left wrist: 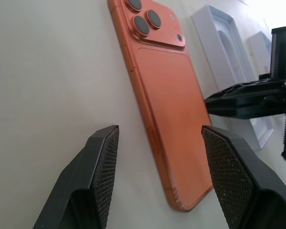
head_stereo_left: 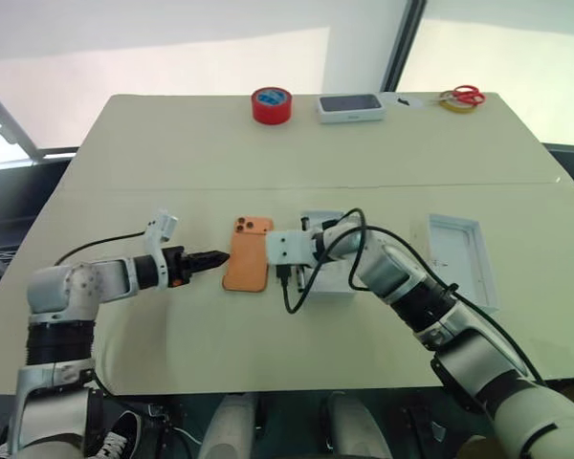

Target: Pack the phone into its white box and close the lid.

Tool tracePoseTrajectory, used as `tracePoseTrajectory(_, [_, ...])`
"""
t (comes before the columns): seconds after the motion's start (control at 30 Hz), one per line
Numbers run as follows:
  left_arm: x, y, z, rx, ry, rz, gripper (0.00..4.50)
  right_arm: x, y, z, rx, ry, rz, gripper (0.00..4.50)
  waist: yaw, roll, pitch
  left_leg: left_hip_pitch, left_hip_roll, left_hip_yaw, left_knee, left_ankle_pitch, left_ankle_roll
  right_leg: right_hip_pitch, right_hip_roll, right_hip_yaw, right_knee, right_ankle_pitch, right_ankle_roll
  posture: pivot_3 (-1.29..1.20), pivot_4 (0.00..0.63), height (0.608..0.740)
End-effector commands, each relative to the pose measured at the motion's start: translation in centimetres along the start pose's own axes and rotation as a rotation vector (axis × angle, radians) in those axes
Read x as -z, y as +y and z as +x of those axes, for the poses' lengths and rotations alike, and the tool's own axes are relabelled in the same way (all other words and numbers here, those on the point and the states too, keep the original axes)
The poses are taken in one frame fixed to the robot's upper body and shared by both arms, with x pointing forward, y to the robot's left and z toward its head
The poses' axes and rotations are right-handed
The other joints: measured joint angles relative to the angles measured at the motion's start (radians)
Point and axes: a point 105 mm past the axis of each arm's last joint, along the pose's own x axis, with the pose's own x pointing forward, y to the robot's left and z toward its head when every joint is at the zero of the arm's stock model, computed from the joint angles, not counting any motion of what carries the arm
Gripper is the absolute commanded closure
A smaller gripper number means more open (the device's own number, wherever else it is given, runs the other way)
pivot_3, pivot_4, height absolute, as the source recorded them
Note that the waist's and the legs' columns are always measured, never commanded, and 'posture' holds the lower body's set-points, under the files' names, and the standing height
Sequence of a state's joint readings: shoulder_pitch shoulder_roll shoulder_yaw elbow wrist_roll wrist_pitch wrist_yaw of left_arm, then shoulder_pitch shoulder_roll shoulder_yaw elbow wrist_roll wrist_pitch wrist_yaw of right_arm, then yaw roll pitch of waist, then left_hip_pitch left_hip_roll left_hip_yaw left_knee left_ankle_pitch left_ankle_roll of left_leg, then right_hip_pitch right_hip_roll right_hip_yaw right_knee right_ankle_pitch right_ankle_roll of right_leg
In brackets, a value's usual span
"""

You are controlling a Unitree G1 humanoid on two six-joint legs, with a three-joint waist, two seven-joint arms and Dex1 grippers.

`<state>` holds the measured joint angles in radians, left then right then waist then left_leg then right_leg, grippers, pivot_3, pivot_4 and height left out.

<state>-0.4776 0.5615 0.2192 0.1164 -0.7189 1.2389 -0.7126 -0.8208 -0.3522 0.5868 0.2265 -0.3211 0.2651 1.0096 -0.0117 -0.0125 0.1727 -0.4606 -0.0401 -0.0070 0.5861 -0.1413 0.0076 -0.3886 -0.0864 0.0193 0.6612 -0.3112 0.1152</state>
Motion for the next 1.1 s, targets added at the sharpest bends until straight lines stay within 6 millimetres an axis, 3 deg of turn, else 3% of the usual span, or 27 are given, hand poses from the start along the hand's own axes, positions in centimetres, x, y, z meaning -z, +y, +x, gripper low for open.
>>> tracePoseTrajectory(0.03, [1.0, -0.3, 0.8, 0.004, 0.054, -0.010, 1.59, -0.6, -0.6, 0.1, 0.025, -0.004, -0.034, 4.46, -0.003, 0.000, 0.000, 0.000, 0.000, 0.000, 0.000, 0.000, 0.000, 0.000, 0.000, 0.000, 0.000, 0.000, 0.000, 0.00, 0.150, 0.738])
tracePoseTrajectory(0.33, [2.0, -0.7, 2.1, 0.048, 0.101, -0.131, 1.59, 0.0, -1.1, -0.2, 0.055, 0.005, -0.007, 4.46, 0.001, 0.000, -0.002, 0.001, 0.000, 0.000, 0.000, 0.000, -0.001, 0.001, 0.000, 0.000, 0.001, 0.000, 0.000, 0.00, 0.150, 0.738])
tracePoseTrajectory(0.73, [2.2, -3.4, 5.5, 0.043, 0.154, -0.026, 1.59, 0.4, -0.8, -0.4, 0.057, 0.006, 0.025, 4.46, 0.025, -0.001, -0.003, 0.001, -0.001, 0.000, 0.002, 0.000, -0.001, 0.002, -0.001, -0.001, 0.001, 0.000, 0.000, 0.00, 0.150, 0.738])
tracePoseTrajectory(0.93, [1.0, -2.9, 5.0, -0.024, 0.125, -0.017, 1.59, 0.2, -0.2, -0.5, 0.029, -0.005, 0.016, 4.46, 0.024, -0.001, -0.003, 0.001, -0.001, 0.000, 0.002, 0.000, -0.001, 0.003, -0.001, -0.001, 0.001, 0.000, 0.000, 0.00, 0.150, 0.738])
tracePoseTrajectory(1.1, [0.1, -3.8, 5.1, -0.006, 0.111, -0.052, 1.59, -0.1, 0.5, -0.7, -0.012, -0.021, -0.010, 4.46, 0.022, -0.001, -0.003, 0.001, -0.001, 0.000, 0.002, 0.000, -0.001, 0.003, -0.001, -0.002, 0.000, 0.000, 0.000, 0.00, 0.150, 0.738])
